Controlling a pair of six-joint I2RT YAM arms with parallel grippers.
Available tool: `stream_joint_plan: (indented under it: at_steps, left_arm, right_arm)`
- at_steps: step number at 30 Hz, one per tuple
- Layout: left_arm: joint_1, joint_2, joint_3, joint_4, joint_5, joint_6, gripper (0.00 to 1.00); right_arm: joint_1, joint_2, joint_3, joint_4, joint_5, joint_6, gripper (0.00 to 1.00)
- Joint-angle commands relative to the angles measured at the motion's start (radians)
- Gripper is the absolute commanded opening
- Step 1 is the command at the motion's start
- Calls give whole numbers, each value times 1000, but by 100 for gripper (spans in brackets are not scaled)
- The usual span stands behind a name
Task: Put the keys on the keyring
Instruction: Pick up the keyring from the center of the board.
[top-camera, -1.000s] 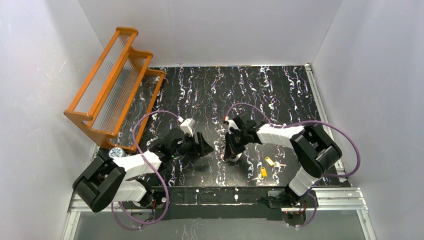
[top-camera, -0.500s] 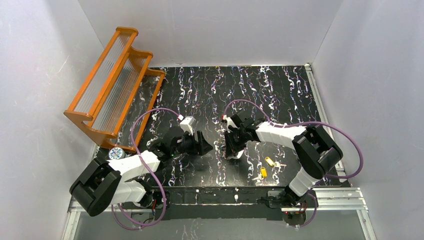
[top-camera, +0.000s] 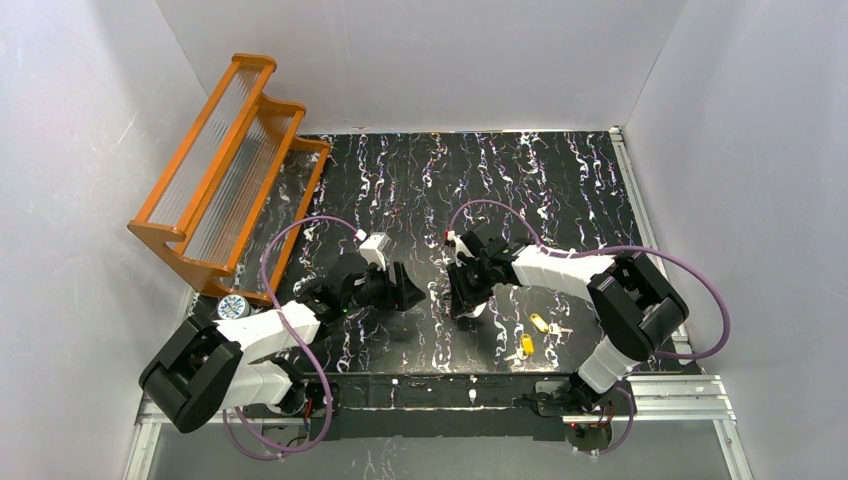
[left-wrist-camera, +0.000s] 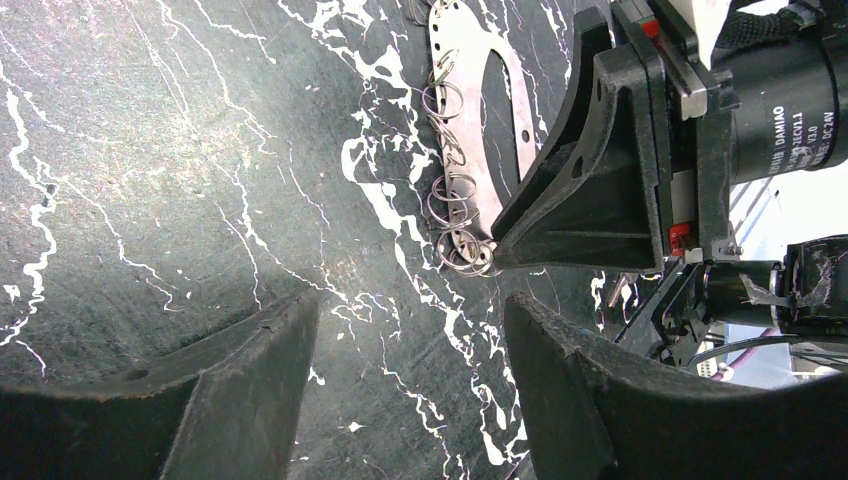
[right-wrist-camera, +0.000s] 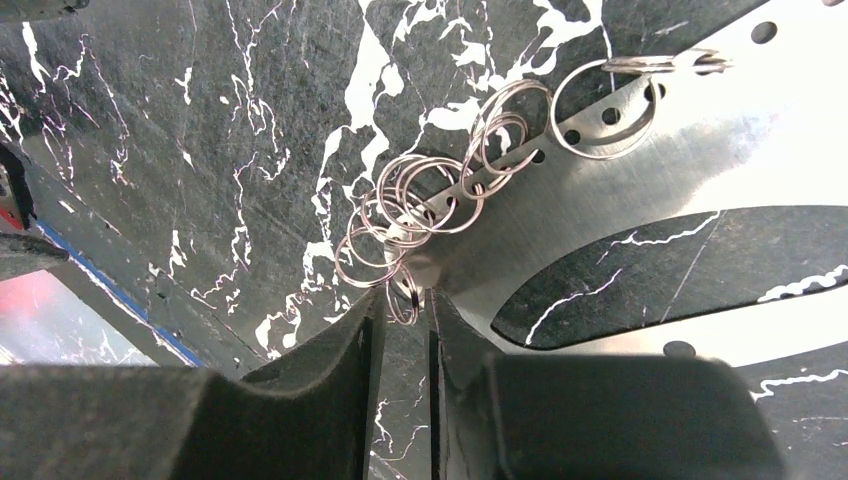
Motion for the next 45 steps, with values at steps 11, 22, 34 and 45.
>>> stream_joint_plan:
  at_steps: [11,22,34,45]
  left_arm:
    - [-4,-27,22,-11,-7,14,67]
    - [-4,-26,22,-11,-5,15,67]
    - [-3,-26,25,-10,-6,18,67]
    - [-3,-52,36,-21,-8,54,67]
  right_arm:
    - [16,-45,-18,45,-32,49,16]
    - [24,-62,-46,42,-20,75,25]
    - [60,-65,-73,76,-2,114,20]
    - [62,-122,9,-6,86,-13,1]
